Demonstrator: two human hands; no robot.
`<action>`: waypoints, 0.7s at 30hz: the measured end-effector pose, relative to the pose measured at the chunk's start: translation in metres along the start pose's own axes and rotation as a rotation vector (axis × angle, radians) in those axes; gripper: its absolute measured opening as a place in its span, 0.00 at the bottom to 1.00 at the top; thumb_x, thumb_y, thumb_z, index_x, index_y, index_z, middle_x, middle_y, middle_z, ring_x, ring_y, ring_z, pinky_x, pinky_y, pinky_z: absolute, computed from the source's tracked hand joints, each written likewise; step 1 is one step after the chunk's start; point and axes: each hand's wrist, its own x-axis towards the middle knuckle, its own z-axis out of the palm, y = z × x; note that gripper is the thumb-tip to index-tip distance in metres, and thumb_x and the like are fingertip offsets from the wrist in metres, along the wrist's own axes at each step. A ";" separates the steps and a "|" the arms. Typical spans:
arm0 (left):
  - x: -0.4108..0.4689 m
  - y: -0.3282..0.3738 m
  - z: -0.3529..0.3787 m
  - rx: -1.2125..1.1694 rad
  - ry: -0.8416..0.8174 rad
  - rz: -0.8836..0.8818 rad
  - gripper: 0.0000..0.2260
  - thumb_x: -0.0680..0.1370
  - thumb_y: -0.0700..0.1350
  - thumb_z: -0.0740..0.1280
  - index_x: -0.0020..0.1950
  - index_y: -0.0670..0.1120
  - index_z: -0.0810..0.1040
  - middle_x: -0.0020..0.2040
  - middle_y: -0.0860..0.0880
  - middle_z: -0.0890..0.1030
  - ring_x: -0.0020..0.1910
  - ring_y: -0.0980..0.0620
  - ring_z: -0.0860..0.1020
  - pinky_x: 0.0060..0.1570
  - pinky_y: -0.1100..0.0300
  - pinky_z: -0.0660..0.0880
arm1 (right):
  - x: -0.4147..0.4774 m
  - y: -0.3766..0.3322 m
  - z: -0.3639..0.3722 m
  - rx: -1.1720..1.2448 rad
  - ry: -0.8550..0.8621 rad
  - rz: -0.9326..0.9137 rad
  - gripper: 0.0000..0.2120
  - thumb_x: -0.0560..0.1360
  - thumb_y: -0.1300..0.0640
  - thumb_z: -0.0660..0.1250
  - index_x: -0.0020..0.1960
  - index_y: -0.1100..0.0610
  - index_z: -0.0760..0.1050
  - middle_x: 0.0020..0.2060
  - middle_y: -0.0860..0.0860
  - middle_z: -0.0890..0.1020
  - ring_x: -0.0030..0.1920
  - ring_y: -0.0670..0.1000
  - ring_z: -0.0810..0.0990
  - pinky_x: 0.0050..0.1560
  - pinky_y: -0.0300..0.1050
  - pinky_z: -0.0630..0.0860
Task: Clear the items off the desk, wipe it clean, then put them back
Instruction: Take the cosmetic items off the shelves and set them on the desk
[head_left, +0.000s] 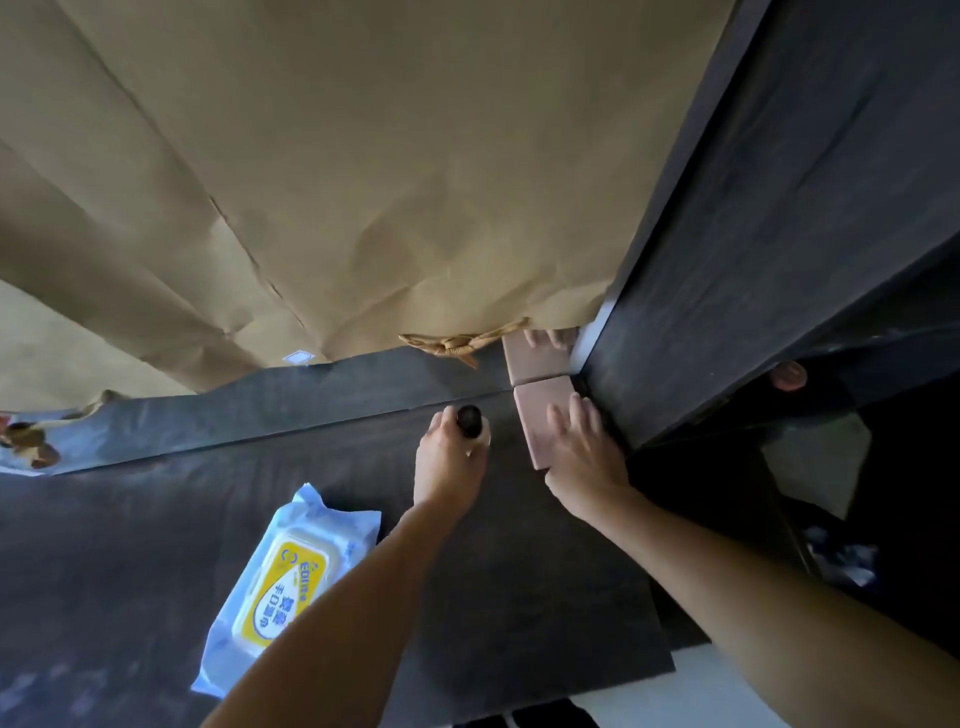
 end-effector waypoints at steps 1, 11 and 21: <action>0.008 0.003 0.003 0.000 -0.002 0.013 0.09 0.76 0.46 0.66 0.50 0.42 0.74 0.49 0.44 0.79 0.47 0.42 0.76 0.41 0.58 0.66 | -0.001 0.004 0.002 -0.004 -0.004 0.005 0.34 0.72 0.57 0.67 0.72 0.56 0.54 0.73 0.59 0.55 0.72 0.57 0.56 0.65 0.48 0.67; 0.045 0.006 0.020 0.066 -0.067 0.231 0.15 0.73 0.39 0.68 0.59 0.43 0.74 0.47 0.39 0.83 0.46 0.37 0.79 0.41 0.51 0.75 | -0.004 0.003 0.020 -0.068 0.147 0.025 0.25 0.62 0.63 0.62 0.59 0.63 0.77 0.59 0.63 0.78 0.55 0.61 0.79 0.47 0.50 0.79; 0.017 0.007 -0.011 0.129 -0.036 0.196 0.10 0.72 0.41 0.66 0.52 0.41 0.74 0.48 0.42 0.79 0.46 0.39 0.77 0.42 0.49 0.74 | -0.035 0.008 -0.008 0.086 0.124 0.011 0.25 0.73 0.60 0.64 0.69 0.53 0.65 0.63 0.54 0.70 0.63 0.58 0.70 0.52 0.52 0.76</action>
